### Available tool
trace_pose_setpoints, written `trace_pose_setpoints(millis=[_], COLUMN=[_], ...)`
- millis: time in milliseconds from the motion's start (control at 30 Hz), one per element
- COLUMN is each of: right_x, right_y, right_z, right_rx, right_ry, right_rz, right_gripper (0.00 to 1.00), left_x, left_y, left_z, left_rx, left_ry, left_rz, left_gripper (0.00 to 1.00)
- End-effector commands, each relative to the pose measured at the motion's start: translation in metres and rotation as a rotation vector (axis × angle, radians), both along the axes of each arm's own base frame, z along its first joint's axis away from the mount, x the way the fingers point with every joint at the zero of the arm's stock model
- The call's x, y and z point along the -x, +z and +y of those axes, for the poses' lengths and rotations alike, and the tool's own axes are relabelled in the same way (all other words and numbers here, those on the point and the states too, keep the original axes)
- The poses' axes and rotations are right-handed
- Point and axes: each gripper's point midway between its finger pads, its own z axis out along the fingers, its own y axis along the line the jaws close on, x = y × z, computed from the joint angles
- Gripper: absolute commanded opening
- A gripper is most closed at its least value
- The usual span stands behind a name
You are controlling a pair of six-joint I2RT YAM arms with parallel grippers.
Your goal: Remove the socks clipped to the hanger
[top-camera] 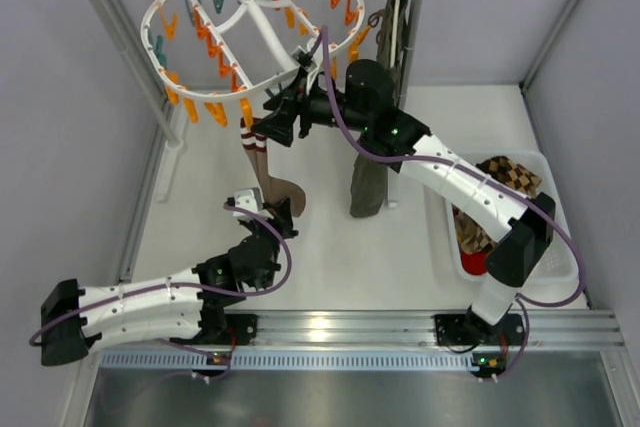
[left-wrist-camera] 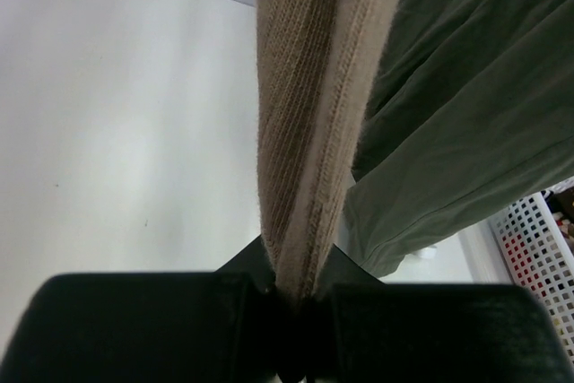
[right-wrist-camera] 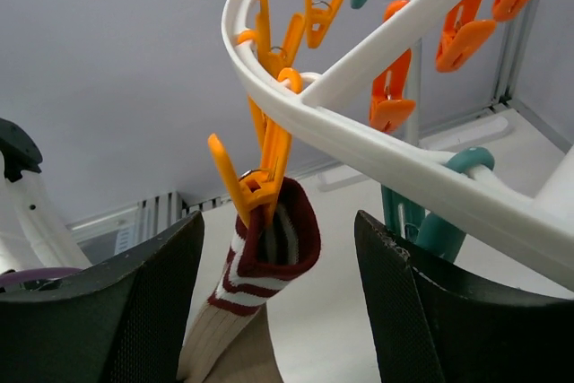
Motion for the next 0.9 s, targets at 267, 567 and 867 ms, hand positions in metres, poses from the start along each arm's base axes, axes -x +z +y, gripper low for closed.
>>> trace_pose_setpoints(millis=[267,567,867], right_x=[-0.008,-0.014,-0.021], right_y=[0.051,0.051,0.044], right_z=[0.007,0.014,0.012], right_rx=[-0.174,-0.201,-0.192], right_ry=[0.018,0.016,0.035], right_rz=[-0.134,-0.182,-0.178], right_gripper=[0.66,0.66,0.71], left_x=[0.003,0.005,0.009], left_y=[0.003,0.004,0.012], left_z=[-0.01,-0.017,-0.021], left_rx=[0.017,0.028,0.067], left_ry=[-0.051,-0.084,-0.13], left_rz=[0.009,0.012,0.003], left_gripper=[0.0,0.0,0.0])
